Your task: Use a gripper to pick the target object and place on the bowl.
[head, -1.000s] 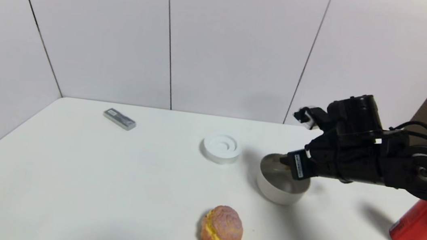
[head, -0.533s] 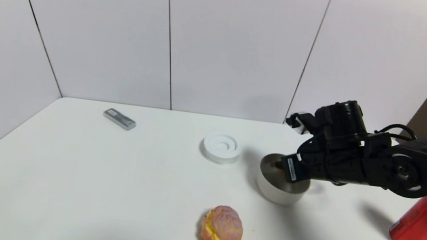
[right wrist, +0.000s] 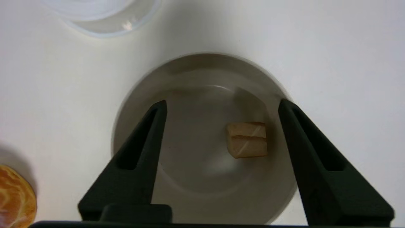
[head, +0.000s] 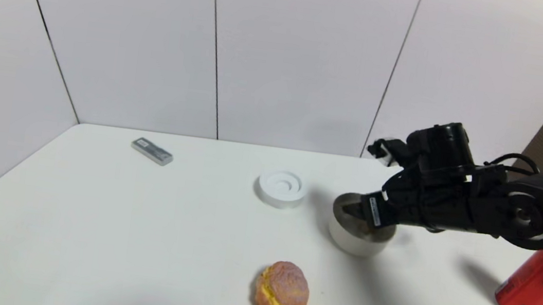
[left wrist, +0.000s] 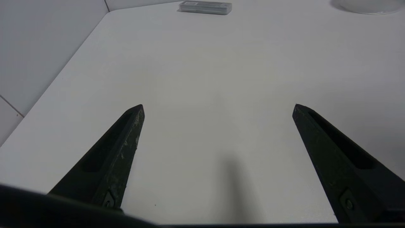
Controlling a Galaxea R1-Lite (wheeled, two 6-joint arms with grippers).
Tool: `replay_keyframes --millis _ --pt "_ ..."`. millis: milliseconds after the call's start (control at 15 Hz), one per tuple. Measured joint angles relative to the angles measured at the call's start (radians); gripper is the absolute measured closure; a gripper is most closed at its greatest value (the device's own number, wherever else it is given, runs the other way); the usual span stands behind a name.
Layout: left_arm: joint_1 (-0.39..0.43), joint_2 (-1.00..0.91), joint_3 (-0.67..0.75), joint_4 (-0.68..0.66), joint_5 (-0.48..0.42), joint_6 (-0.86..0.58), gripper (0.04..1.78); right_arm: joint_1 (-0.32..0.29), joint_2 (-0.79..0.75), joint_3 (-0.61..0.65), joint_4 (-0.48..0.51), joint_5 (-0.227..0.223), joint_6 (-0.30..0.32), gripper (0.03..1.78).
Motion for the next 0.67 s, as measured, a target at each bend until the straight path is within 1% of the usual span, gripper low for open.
replay_keyframes --millis 133,400,533,667 --pt "0.000 0.000 0.000 0.000 0.000 0.000 0.13 -0.016 -0.044 -0.008 0.006 0.000 -0.002 0.45" --pt "0.000 0.000 0.000 0.000 0.000 0.000 0.13 -0.060 -0.191 -0.001 0.010 -0.003 -0.004 0.31" --pt "0.000 0.000 0.000 0.000 0.000 0.000 0.13 -0.069 -0.308 0.046 0.013 -0.002 -0.004 0.26" --pt "0.000 0.000 0.000 0.000 0.000 0.000 0.13 -0.072 -0.442 0.120 0.014 -0.001 -0.006 0.23"
